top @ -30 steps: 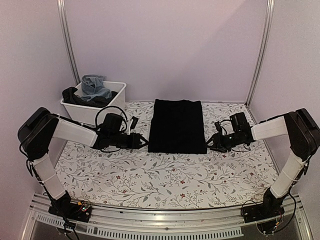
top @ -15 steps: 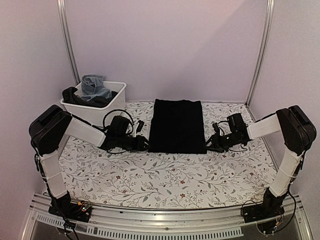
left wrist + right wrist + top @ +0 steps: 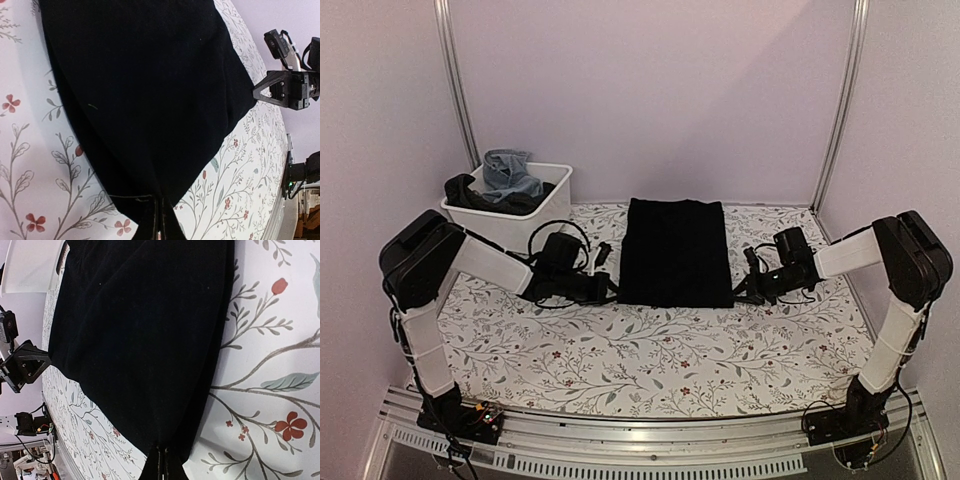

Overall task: Fold and stack the mixed laundry pile
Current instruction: Move the 2/3-rectangle-folded T-shirt to the center of the board.

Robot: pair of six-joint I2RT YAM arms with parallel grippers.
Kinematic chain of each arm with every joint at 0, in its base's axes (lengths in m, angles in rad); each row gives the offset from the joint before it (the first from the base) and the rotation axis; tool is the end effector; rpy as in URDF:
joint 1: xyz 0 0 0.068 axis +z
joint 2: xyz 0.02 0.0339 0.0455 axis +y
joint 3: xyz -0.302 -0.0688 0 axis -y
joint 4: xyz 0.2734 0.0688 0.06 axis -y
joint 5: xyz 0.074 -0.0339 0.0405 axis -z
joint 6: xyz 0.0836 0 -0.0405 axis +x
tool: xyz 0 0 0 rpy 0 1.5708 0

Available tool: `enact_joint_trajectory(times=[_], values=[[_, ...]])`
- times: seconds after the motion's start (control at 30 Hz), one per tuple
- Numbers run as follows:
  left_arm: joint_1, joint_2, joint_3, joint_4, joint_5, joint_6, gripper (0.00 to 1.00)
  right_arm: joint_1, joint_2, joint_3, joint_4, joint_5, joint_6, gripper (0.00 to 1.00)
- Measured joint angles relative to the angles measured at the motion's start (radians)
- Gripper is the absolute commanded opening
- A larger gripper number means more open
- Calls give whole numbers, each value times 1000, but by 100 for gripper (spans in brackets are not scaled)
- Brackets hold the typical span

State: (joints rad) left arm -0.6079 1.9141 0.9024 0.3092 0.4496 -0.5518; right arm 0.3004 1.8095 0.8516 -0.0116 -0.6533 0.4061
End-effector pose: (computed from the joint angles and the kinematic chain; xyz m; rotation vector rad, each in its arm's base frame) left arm 0.3334 -0.2763 0.1015 0.3257 2.4221 -1.0823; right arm 0.3452 0.1601 0.1021 -0.1348 2.5994 1.1005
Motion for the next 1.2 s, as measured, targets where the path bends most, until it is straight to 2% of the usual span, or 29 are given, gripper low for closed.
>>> enact_joint_trajectory(times=[0.33, 0.53, 0.73, 0.9, 1.03, 1.07, 1.13, 1.2], values=[[-26, -145, -90, -48, -12, -7, 0, 4, -134, -71, -93, 15, -26, 0], [-112, -204, -212, -63, -34, -52, 0, 64, -190, -240, -100, 10, -21, 0], [-248, -228, -301, -59, -94, -122, 0, 165, -269, -331, -76, 5, 13, 0], [-335, -286, -361, -53, -140, -189, 0, 180, -366, -417, -79, 7, 47, 0], [-361, -350, -417, -61, -165, -235, 0, 189, -471, -470, -148, 12, 71, 0], [-368, -369, -428, -68, -174, -243, 0, 191, -491, -472, -171, 14, 75, 2], [-380, -394, -432, -88, -185, -249, 15, 193, -520, -472, -203, 13, 77, 28], [-395, -426, -432, -113, -201, -253, 24, 196, -540, -470, -235, 13, 81, 41]])
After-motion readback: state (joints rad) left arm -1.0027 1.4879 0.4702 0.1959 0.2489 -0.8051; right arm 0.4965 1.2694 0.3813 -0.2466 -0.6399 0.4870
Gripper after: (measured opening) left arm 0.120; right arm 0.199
